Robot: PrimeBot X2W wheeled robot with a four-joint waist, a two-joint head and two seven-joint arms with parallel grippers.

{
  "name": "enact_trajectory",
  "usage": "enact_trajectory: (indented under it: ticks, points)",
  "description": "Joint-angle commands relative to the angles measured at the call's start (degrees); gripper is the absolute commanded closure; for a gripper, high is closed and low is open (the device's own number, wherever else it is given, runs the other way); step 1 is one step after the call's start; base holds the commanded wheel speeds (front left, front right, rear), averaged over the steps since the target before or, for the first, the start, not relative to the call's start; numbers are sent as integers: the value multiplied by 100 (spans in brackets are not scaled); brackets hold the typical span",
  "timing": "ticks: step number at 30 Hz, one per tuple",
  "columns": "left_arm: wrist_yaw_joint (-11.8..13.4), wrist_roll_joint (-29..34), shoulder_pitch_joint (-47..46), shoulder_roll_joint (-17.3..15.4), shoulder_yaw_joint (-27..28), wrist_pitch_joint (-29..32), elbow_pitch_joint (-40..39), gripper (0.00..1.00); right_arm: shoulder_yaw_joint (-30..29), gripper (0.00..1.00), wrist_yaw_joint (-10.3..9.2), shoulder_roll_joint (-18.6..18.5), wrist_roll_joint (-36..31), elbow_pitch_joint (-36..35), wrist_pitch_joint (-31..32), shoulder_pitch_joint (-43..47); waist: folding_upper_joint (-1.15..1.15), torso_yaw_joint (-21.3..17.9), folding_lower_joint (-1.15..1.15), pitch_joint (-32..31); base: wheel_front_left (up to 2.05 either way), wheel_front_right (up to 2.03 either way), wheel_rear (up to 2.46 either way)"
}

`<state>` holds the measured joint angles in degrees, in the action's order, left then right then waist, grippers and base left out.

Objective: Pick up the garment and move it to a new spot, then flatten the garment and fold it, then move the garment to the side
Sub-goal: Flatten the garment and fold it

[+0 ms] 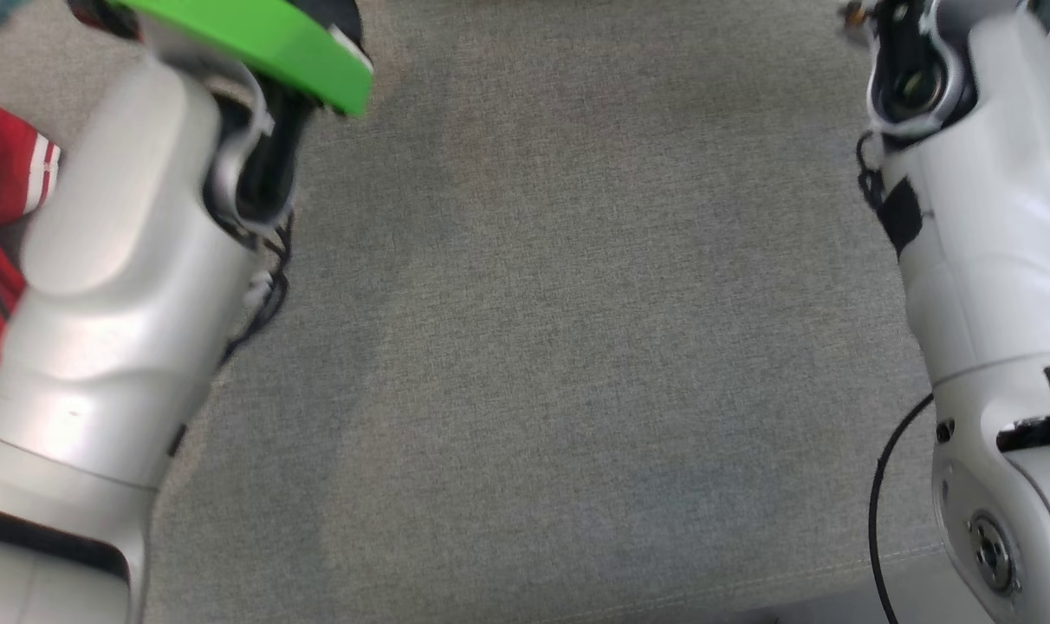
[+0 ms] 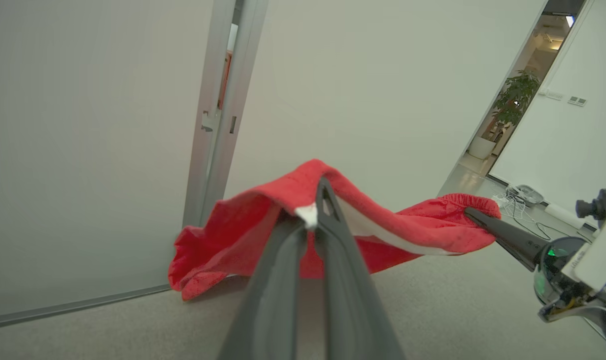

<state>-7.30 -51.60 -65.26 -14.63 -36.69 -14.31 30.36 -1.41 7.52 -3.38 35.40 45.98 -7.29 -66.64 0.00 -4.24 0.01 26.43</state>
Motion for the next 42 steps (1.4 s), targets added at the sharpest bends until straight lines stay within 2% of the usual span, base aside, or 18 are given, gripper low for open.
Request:
enact_trajectory:
  ticks: [1,7,13,17,22,27,32,36,39,42]
  points:
    - [-21,-150,301,40,-131,-50,38,100,101,100,-5,-96,32,157,159,248,0,34,-1,49,0,0,0]
    - [-24,-634,1600,-83,-796,-59,-13,100,527,100,-4,-360,81,641,736,1167,0,100,-1,-359,0,0,0]
    - [-25,-1319,3040,-406,-1339,81,-598,100,870,100,-4,-645,210,517,1240,2233,0,221,-1,-1134,0,0,0]
    - [-22,-1639,3893,-679,-1640,317,-1076,100,893,100,-7,-822,276,315,1512,3058,0,322,-1,-1652,0,0,0]
    - [246,-1979,4808,-1020,-1927,710,-1805,100,724,100,-7,-930,299,-244,1789,4058,0,442,-1,-2087,0,0,0]
    - [638,-2227,5489,-1422,-2115,998,-2724,100,233,100,-7,-848,203,-1335,2238,5228,0,530,-1,-2330,0,0,0]
    - [990,-1930,5382,-1635,-2036,852,-3268,100,-508,100,-6,-385,-68,-2903,2805,6101,0,493,-1,-2317,0,0,0]
    - [1039,-1586,4824,-1501,-1951,856,-3091,100,-893,100,-6,-65,-422,-3882,3200,6210,0,405,-1,-2195,0,0,0]
    - [979,-1355,4318,-1290,-1888,863,-2774,100,-1000,100,-6,20,-581,-4205,3361,5931,0,328,-1,-2040,0,0,0]
    - [940,-1192,3721,-1065,-1763,828,-2315,100,-998,100,-5,43,-485,-4134,3339,5588,0,247,-1,-1798,0,0,0]
